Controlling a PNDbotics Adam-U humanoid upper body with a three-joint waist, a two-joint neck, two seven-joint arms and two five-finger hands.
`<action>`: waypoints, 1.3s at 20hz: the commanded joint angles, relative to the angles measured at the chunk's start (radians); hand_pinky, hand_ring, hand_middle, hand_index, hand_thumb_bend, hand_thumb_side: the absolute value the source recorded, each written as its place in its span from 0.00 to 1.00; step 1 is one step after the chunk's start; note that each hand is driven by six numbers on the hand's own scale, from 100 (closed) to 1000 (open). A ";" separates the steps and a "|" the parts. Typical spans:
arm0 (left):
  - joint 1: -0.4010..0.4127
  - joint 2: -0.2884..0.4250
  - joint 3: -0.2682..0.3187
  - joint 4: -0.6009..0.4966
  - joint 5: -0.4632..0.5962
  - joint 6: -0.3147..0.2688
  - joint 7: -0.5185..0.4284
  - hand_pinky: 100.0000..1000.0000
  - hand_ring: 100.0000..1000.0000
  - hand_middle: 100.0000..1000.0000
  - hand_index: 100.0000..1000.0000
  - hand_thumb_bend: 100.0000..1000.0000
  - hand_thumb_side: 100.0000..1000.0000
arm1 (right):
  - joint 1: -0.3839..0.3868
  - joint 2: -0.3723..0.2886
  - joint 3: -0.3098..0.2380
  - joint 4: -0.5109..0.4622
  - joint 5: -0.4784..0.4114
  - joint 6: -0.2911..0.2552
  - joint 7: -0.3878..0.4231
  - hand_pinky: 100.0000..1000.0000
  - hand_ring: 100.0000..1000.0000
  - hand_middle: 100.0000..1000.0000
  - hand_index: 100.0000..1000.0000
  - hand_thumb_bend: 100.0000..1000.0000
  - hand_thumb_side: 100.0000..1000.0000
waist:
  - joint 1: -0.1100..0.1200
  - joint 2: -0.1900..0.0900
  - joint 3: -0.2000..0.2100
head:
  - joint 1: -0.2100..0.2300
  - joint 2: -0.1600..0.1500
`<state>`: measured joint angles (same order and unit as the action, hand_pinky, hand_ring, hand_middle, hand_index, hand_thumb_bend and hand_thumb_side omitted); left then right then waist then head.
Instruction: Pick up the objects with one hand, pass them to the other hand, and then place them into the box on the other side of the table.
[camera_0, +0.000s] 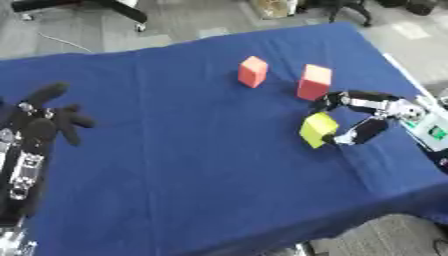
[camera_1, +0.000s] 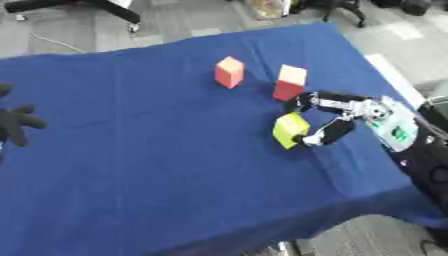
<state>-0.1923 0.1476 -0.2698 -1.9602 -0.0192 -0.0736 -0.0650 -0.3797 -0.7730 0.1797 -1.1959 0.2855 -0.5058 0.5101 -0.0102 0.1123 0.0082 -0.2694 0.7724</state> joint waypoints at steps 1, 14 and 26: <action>-0.011 -0.004 -0.002 -0.020 0.003 -0.001 -0.004 0.92 0.54 0.26 0.85 0.35 0.74 | -0.014 -0.022 -0.002 0.000 0.018 -0.006 0.009 0.86 1.00 0.89 0.81 0.27 0.26 | -0.003 -0.008 0.001 | -0.004 -0.002; -0.011 -0.003 -0.001 -0.020 0.003 -0.001 -0.003 0.92 0.54 0.27 0.85 0.34 0.74 | -0.016 -0.017 -0.003 0.008 0.035 -0.010 0.012 0.86 1.00 0.87 0.66 0.14 0.17 | -0.002 -0.007 0.001 | -0.005 -0.002; -0.010 -0.003 -0.001 -0.019 0.003 -0.001 -0.002 0.92 0.54 0.27 0.85 0.34 0.74 | -0.012 -0.024 -0.008 -0.011 0.020 -0.013 -0.046 0.85 1.00 0.84 0.44 0.00 0.00 | -0.002 -0.007 -0.001 | -0.005 -0.002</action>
<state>-0.1925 0.1474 -0.2699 -1.9603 -0.0191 -0.0737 -0.0653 -0.3862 -0.7652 0.1794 -1.1970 0.3092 -0.5193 0.4720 -0.0112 0.1123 0.0078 -0.2733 0.7724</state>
